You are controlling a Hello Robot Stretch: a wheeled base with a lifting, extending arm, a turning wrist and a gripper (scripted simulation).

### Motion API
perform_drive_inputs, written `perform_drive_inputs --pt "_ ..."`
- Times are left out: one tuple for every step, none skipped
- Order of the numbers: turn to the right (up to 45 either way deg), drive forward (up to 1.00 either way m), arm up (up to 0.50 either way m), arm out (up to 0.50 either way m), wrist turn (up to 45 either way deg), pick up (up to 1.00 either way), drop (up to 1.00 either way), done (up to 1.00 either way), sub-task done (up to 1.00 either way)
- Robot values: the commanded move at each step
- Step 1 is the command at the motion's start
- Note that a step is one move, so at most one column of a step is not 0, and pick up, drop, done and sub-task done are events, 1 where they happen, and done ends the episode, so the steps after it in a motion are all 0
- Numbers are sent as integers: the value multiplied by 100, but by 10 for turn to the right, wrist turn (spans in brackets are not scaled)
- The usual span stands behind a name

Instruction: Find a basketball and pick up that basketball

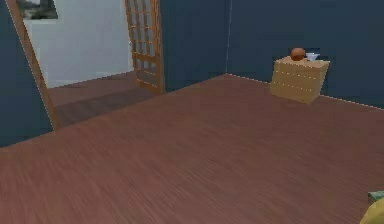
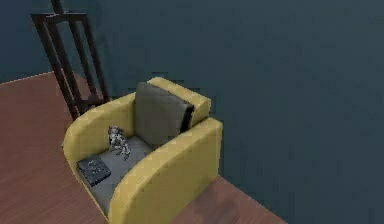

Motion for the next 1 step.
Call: perform_drive_inputs --pt "30 0 0 0 0 0 0 0 0"
